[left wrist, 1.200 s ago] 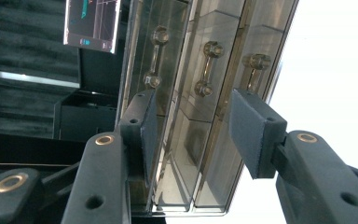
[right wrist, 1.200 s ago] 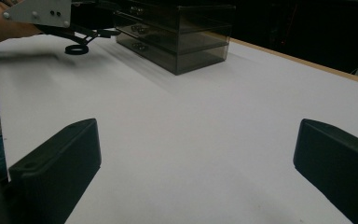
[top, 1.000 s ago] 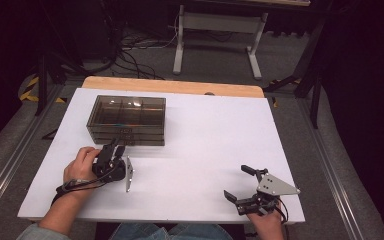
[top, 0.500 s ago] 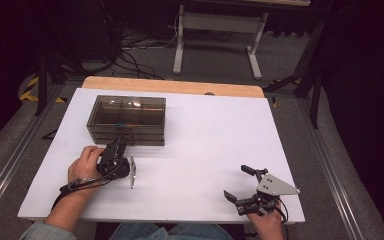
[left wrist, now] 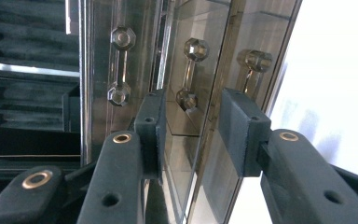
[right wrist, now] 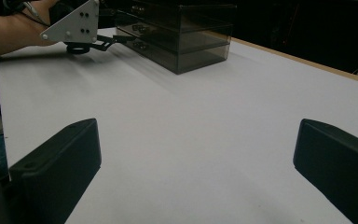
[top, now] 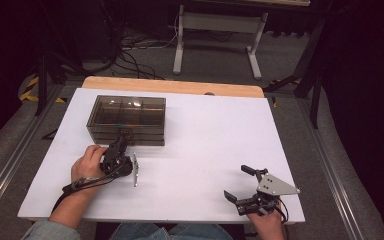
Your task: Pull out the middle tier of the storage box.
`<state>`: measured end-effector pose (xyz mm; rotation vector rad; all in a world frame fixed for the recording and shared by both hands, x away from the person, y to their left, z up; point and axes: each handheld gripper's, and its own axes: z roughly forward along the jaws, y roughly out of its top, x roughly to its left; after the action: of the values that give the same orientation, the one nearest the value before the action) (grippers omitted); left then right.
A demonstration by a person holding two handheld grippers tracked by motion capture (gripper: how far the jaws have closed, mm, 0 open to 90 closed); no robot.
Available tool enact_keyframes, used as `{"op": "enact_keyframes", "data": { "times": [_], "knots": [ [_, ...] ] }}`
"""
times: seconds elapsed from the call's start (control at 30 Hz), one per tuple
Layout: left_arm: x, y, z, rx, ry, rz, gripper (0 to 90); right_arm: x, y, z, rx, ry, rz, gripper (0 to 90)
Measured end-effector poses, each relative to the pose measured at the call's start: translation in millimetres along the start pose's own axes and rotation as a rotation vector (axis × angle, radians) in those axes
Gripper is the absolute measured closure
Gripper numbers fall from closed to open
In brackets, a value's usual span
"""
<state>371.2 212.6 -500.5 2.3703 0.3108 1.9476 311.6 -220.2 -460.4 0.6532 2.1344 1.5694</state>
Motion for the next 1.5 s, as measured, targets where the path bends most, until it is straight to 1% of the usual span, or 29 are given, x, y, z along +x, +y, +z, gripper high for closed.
{"op": "enact_keyframes", "data": {
  "times": [0.2, 0.37, 0.47, 0.57, 0.63, 1.07, 1.1, 1.17, 1.23, 1.3, 1.5],
  "knots": [
    [-0.4, 2.0, 2.3, 0.003, 0.009, 0.011, 64.5, -0.1, -0.1, 0.5, 0.002, 0.0, -0.002, 1.3],
    [0.0, 2.4, 2.3, -0.003, 0.017, 0.012, 68.1, -0.5, -0.8, 1.4, 0.002, 0.005, 0.0, 1.3],
    [0.5, 2.3, 2.3, 0.003, 0.019, 0.022, 71.5, -0.7, -0.9, 1.6, 0.004, 0.006, 0.0, 1.3],
    [1.0, 1.8, 2.7, 0.004, 0.018, 0.014, 76.2, -0.6, -0.9, 1.7, 0.006, 0.006, 0.001, 1.3],
    [0.3, 1.7, 2.9, 0.006, 0.019, 0.022, 78.7, -0.6, -1.1, 2.1, 0.008, 0.008, 0.004, 1.3],
    [1.3, 1.8, 2.2, 0.003, 0.012, 0.026, 79.6, -0.8, -1.5, 3.1, 0.006, 0.013, 0.008, 1.3],
    [1.8, 1.9, 1.7, 0.005, 0.008, 0.028, 79.7, -0.8, -1.5, 3.0, 0.006, 0.013, 0.007, 1.3],
    [2.1, 1.5, 1.0, 0.0, 0.003, 0.017, 79.8, -1.0, -1.4, 2.9, 0.005, 0.012, 0.005, 1.3],
    [3.1, 1.5, -0.3, 0.0, -0.002, 0.023, 79.7, -1.0, -1.4, 2.5, 0.004, 0.012, 0.007, 1.3],
    [3.5, 1.4, -1.4, -0.001, -0.007, 0.017, 79.7, -1.2, -1.4, 2.3, 0.002, 0.013, 0.009, 1.3],
    [6.0, 1.6, -7.2, 0.001, -0.02, 0.015, 79.7, -1.1, -1.2, 1.6, 0.001, 0.012, 0.012, 1.3]
  ]
}}
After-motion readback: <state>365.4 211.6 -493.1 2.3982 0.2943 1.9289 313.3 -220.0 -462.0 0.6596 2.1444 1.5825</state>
